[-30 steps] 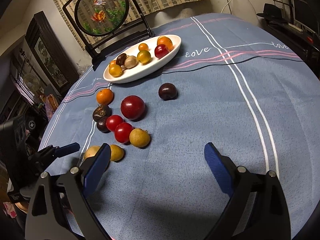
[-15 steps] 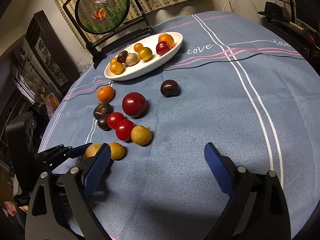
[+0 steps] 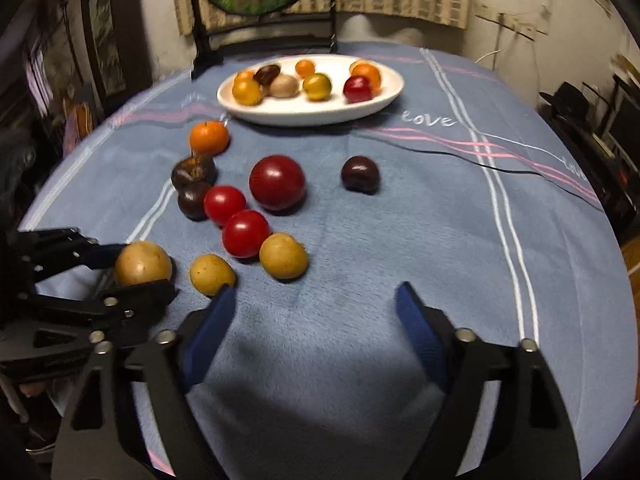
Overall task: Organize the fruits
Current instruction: 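Grasp a beige potato with the left gripper while the right gripper grasps a small yellow potato, then carry both potatoes over the white plate and open both grippers to release them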
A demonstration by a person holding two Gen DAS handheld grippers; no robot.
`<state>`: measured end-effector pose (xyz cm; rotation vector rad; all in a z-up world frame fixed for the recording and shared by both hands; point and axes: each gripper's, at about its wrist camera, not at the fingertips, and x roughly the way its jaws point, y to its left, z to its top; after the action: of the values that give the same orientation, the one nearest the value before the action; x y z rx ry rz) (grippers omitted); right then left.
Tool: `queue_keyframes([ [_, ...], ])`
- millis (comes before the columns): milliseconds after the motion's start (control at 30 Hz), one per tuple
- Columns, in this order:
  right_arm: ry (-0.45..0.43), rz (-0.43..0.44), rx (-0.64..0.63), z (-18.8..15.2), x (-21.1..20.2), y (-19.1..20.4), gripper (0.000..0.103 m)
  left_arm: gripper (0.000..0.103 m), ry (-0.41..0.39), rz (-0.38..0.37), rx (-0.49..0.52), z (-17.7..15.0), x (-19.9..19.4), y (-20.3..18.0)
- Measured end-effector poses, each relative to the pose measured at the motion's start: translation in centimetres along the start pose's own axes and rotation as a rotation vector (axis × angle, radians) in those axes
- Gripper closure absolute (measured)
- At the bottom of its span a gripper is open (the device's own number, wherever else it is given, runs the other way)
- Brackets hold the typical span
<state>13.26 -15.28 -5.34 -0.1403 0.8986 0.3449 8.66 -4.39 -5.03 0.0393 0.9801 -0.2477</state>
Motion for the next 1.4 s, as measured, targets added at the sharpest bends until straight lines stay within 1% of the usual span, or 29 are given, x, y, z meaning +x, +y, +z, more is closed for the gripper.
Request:
queue_keyframes([
  [33, 0.007, -0.004, -0.003, 0.3, 0.3, 0.2, 0.035, 0.057, -0.001, -0.002, 0.000, 0.0, 0.0, 0.0],
  [133, 0.021, -0.012, -0.023, 0.9, 1.2, 0.4, 0.038, 0.056, -0.001, -0.015, -0.005, -0.1, -0.1, 0.3],
  [167, 0.030, -0.010, -0.026, 1.1, 1.6, 0.5, 0.042, 0.056, -0.002, -0.018, -0.004, -0.1, -0.1, 0.3],
  [300, 0.040, 0.000, -0.032, 2.0, 2.6, 0.7, 0.049, 0.055, -0.004, -0.022, -0.004, -0.2, -0.1, 0.4],
  [367, 0.036, 0.015, -0.035, 2.2, 2.7, 0.9, 0.063, 0.055, -0.005, -0.025, -0.006, -0.2, -0.1, 0.4],
  [400, 0.033, 0.026, -0.034, 2.2, 2.7, 0.9, 0.065, 0.056, -0.006, -0.027, -0.007, -0.2, -0.1, 0.4],
  [467, 0.026, 0.041, -0.028, 2.2, 2.4, 0.9, 0.075, 0.057, -0.008, -0.040, -0.016, -0.1, -0.2, 0.6],
  [667, -0.015, 0.070, 0.036, 1.8, 0.8, -0.4, 0.075, 0.057, -0.026, -0.050, -0.018, -0.2, -0.7, 0.9],
  [933, -0.047, 0.096, 0.066, 1.2, -1.1, -1.2, 0.075, 0.057, -0.058, -0.060, -0.034, 0.2, -2.0, 1.2],
  [1033, -0.049, 0.103, 0.072, 1.1, -1.2, -1.3, 0.075, 0.056, -0.045, -0.055, -0.033, 0.2, -1.5, 1.2],
  [1167, -0.044, 0.107, 0.074, 0.8, -1.2, -1.2, 0.075, 0.056, -0.047, -0.068, -0.036, 0.0, -1.0, 1.1],
  [1267, -0.045, 0.111, 0.078, 0.8, -1.3, -1.3, 0.075, 0.054, -0.025, -0.080, -0.043, 0.0, -0.3, 1.2],
  [1400, -0.045, 0.115, 0.083, 0.7, -1.2, -1.2, 0.075, 0.056, -0.022, -0.070, -0.040, 0.5, 0.2, 0.8],
])
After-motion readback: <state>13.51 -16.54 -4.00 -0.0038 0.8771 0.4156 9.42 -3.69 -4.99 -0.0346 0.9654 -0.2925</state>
